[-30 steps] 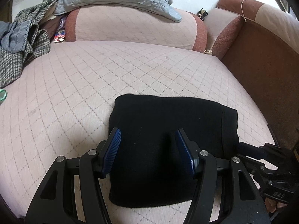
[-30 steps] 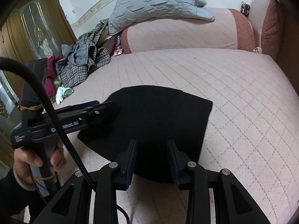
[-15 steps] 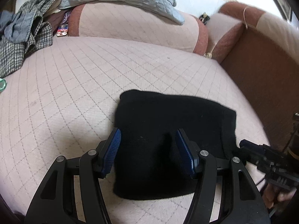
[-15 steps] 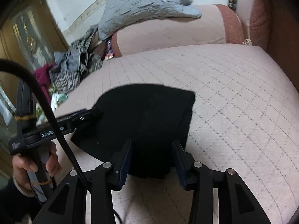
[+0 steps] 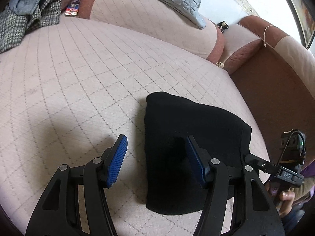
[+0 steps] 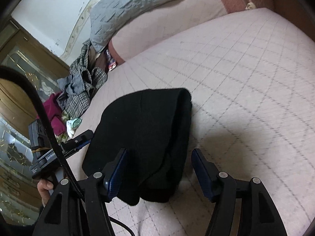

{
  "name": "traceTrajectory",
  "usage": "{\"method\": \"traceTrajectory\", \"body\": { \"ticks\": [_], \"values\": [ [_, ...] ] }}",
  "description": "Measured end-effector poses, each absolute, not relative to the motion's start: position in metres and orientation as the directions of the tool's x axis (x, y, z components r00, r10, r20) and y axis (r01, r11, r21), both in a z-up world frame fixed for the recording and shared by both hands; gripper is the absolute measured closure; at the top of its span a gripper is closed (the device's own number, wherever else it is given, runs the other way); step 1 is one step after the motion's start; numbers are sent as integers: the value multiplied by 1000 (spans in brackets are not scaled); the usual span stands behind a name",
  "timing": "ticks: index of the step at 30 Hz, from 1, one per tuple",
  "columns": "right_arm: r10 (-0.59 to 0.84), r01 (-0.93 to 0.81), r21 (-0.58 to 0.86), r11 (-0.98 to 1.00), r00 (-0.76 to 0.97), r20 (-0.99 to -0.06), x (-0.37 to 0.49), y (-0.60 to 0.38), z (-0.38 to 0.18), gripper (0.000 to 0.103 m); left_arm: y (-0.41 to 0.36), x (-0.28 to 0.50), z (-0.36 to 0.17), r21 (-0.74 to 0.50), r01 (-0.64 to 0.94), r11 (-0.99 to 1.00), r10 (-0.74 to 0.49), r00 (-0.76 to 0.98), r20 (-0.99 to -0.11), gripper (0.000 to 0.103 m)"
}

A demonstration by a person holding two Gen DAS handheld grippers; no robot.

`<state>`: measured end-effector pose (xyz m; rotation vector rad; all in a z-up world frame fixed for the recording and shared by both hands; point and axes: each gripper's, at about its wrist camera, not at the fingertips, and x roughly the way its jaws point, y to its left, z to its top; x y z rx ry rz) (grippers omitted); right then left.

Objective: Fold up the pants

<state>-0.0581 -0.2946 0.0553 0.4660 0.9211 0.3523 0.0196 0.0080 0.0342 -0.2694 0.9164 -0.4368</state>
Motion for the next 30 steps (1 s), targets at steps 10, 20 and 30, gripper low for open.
{"method": "traceTrajectory", "body": {
  "ticks": [10,20,30],
  "values": [
    [518,-160,528,834,554,-651,-50,-276,44,25,7,33,15,-518,218,827,-553,480,-681,27],
    [489,-162,508,846,617,-617,-51,-262,40,51,-25,24,16,-424,316,849,-528,477,-703,30],
    [486,-228,463,857,655,-579,-54,-247,80,63,-23,11,55,-344,325,881,-473,579,-664,50]
  ]
}}
